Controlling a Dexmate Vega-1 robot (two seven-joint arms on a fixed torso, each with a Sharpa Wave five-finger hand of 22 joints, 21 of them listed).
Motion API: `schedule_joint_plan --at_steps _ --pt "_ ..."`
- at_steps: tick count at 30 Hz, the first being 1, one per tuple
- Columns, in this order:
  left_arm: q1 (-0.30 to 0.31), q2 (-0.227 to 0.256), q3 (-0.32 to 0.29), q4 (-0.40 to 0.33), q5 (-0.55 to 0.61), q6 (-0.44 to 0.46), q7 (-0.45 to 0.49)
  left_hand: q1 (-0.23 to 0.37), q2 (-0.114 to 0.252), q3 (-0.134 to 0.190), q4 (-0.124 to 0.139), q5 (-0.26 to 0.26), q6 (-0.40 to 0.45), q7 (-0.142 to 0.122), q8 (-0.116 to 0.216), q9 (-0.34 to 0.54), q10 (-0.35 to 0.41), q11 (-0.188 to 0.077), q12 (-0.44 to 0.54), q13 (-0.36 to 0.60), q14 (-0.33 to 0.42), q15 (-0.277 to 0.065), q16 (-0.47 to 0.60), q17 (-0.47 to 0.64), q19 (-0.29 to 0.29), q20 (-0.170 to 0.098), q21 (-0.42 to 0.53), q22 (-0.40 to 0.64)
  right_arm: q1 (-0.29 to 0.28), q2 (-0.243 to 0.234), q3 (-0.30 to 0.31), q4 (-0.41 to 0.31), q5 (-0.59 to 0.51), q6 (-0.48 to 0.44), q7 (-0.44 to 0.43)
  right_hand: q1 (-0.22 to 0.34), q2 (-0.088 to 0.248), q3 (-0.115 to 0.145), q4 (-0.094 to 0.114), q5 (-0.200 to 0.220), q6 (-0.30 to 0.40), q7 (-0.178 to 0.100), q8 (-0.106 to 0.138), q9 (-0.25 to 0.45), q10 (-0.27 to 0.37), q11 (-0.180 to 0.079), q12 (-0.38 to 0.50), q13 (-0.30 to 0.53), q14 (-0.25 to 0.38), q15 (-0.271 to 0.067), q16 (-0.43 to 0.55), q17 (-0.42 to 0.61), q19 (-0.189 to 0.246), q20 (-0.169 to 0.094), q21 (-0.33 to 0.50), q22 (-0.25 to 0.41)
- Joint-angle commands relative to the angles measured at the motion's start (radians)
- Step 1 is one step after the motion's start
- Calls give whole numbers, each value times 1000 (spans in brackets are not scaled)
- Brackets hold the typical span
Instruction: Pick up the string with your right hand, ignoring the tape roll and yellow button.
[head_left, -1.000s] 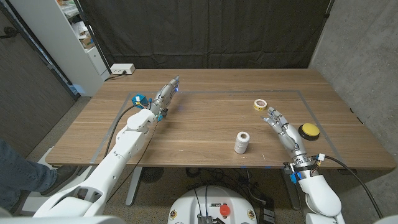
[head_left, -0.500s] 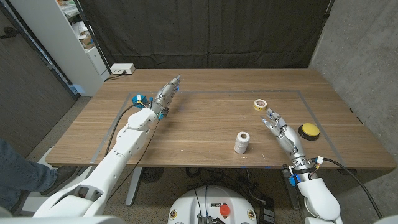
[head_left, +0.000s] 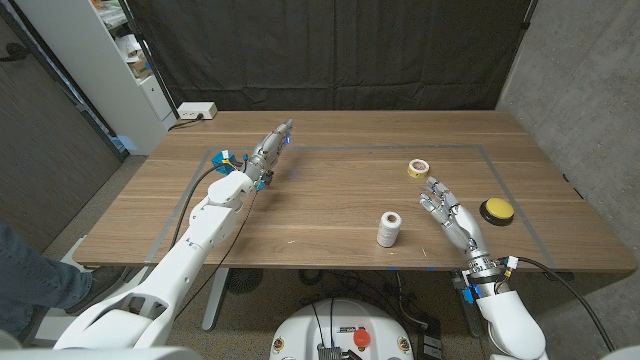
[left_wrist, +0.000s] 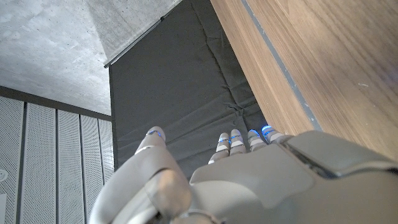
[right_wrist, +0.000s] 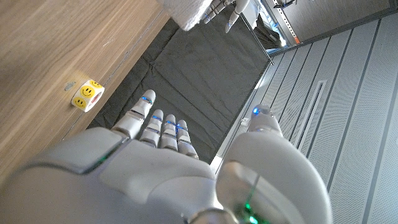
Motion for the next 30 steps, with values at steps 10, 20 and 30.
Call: schedule_joint_plan --at_steps 10,20,30 --pt "-8 2 16 -5 9 9 5 1 7 -1 -7 -4 1 7 0 5 -8 2 -3 3 -22 8 3 2 -88 2 -6 6 -7 31 18 16 -154 77 -81 17 -3 0 -15 13 -1 -8 4 3 -17 1 -3 2 -14 4 -5 3 -18 3 -6 4" --pt "-2 4 16 -16 9 12 9 1 7 -2 -8 -4 1 7 -1 5 -8 3 -3 3 -23 7 3 2 -87 3 -7 6 -13 34 18 8 -220 90 -106 23 -6 -1 -19 19 -7 -17 3 3 -24 -1 -3 2 -23 1 -7 3 -26 1 -6 4" --pt "-1 11 20 -27 12 26 9 1 8 -2 -10 -4 1 7 0 5 -9 2 -3 3 -23 8 3 2 -88 4 -9 6 -11 38 21 12 -279 109 -145 27 -10 -3 -22 25 -8 -20 3 3 -28 -4 -3 2 -27 -2 -7 4 -30 1 -5 4"
